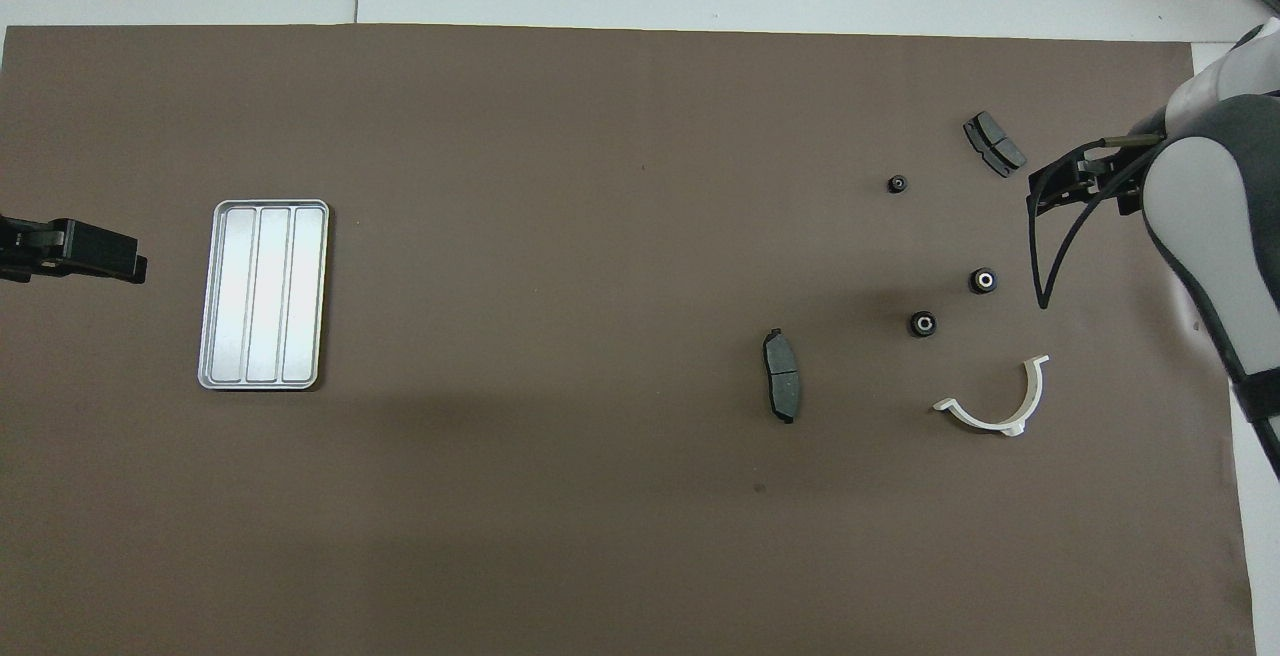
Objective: Pick bearing gear from pile to tray
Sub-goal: 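Reach the right gripper down to the nearest dark bearing, then close the right gripper on the bearing and lift it, then carry the bearing with the right gripper toward the table's middle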
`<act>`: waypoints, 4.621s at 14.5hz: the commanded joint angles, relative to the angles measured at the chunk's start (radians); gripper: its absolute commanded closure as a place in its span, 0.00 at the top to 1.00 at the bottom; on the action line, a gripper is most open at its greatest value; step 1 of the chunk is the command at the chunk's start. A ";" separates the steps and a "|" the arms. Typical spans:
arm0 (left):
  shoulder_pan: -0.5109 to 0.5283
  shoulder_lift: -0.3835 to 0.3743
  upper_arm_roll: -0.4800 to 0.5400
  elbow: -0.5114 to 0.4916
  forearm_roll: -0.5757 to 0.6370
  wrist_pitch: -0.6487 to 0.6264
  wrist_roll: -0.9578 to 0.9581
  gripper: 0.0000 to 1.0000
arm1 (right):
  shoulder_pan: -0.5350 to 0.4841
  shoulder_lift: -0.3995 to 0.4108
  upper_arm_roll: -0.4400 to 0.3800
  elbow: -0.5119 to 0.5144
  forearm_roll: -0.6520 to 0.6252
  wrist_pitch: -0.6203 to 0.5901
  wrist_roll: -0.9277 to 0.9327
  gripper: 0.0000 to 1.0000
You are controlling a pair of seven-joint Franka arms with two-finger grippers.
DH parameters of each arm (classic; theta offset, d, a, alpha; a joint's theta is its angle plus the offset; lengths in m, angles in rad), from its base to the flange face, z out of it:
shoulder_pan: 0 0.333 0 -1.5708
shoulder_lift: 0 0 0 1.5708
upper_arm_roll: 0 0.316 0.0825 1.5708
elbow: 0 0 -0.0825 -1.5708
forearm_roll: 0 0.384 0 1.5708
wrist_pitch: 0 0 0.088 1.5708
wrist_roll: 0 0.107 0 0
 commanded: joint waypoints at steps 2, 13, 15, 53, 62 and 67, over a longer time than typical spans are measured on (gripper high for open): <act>-0.004 -0.038 0.001 -0.040 0.010 -0.001 0.004 1.00 | 0.003 -0.020 0.002 -0.193 -0.027 0.225 0.028 1.00; -0.005 -0.046 -0.001 -0.060 0.012 0.017 -0.001 1.00 | 0.002 -0.001 0.004 -0.435 -0.051 0.515 0.061 0.91; -0.005 -0.046 -0.002 -0.060 0.012 0.025 -0.001 1.00 | 0.002 0.033 0.002 -0.449 -0.054 0.575 0.056 0.91; -0.005 -0.053 -0.002 -0.088 0.012 0.077 0.010 1.00 | 0.006 0.052 0.005 -0.223 -0.082 0.309 0.028 0.01; -0.005 -0.052 -0.004 -0.086 0.012 0.086 0.009 1.00 | 0.250 0.124 0.005 0.029 -0.067 0.170 0.221 0.00; -0.005 -0.053 -0.005 -0.089 0.012 0.088 0.009 1.00 | 0.388 0.148 0.008 0.109 -0.059 0.119 0.405 0.00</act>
